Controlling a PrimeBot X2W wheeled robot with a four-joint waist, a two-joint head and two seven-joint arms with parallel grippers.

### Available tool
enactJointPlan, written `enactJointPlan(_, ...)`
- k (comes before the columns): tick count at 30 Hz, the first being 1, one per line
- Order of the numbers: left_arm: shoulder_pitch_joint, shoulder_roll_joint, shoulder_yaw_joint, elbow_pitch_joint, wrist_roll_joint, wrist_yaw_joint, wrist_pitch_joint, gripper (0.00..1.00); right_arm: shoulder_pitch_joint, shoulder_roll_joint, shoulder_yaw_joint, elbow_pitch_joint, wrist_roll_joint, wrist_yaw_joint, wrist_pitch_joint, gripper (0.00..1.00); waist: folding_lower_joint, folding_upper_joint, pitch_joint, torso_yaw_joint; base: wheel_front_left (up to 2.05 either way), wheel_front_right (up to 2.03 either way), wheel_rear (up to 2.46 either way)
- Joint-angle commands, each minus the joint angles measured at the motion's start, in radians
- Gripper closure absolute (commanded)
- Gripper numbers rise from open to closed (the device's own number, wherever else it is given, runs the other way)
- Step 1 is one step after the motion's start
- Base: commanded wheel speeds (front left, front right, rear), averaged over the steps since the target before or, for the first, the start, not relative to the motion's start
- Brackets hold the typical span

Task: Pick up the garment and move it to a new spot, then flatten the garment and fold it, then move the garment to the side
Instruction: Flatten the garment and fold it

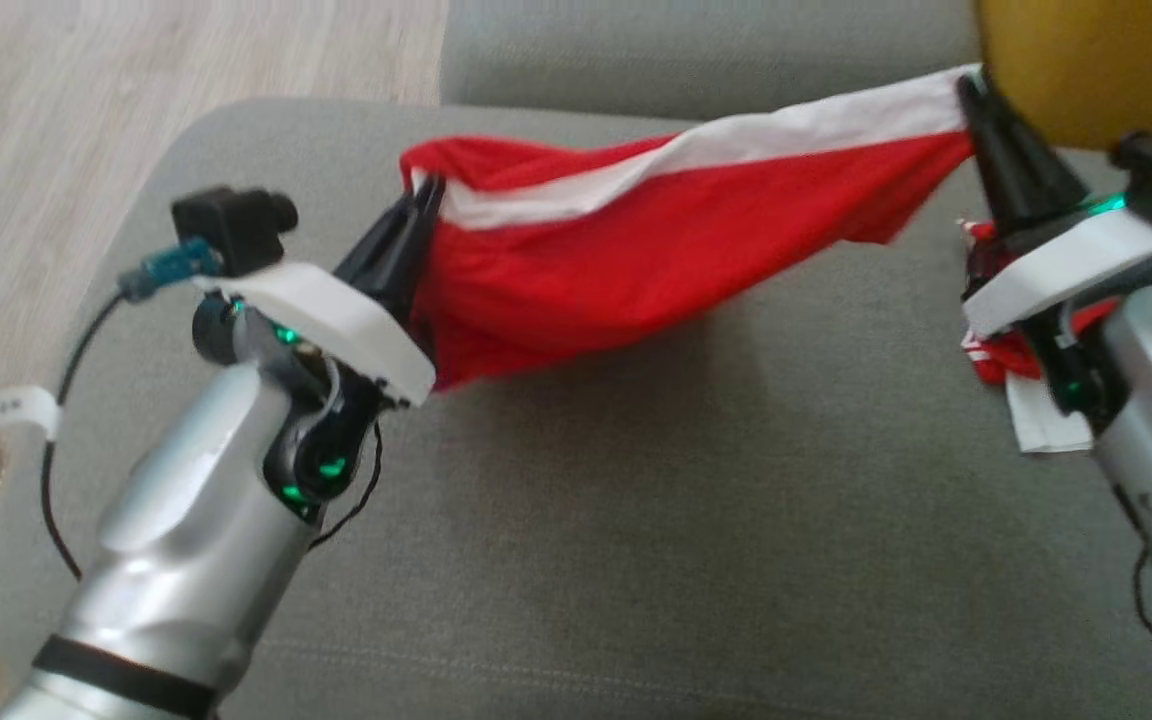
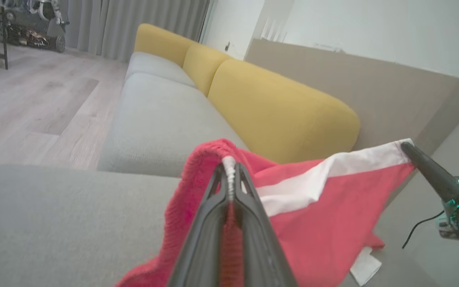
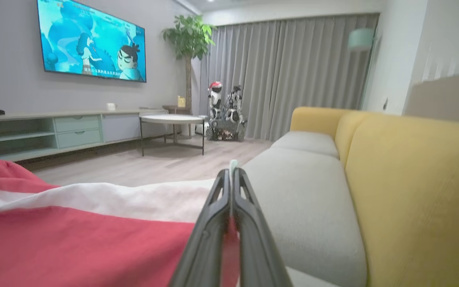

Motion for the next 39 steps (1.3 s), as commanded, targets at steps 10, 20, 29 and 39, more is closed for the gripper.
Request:
enactJointPlan(10,-0.077,0.084,0.127,-0.33,-0.067,0.103,0.077,1.0,0.11,-0.035,-0.249,-0.353,-0.238,0.007,-0.022,1.0,0.0,-0.0001,-0.077,-0.043,0.0,0.0,0.0)
enactJointPlan(20,-0.116,0.15,0.163,-0.497,-0.073,0.173,0.167,1.0,0.128,-0.021,-0.396,-0.577,-0.334,0.007,0.109,1.0,0.0,-0.0001,-0.07,-0.059,0.0,0.0,0.0)
enactJointPlan(29,-0.322,0.182,0.203,-0.343,-0.079,0.135,0.225,1.0,-0.15,0.033,-0.31,-0.477,-0.315,0.007,0.244,1.0,0.0,-0.0001,0.125,-0.076,0.0,0.0,0.0)
enactJointPlan(39,-0.684,0.161,0.242,0.069,0.016,0.0,0.03,1.0,-0.638,0.19,-0.248,-0.036,-0.454,0.007,0.068,1.0,0.0,-0.0001,0.337,-0.082,0.0,0.0,0.0)
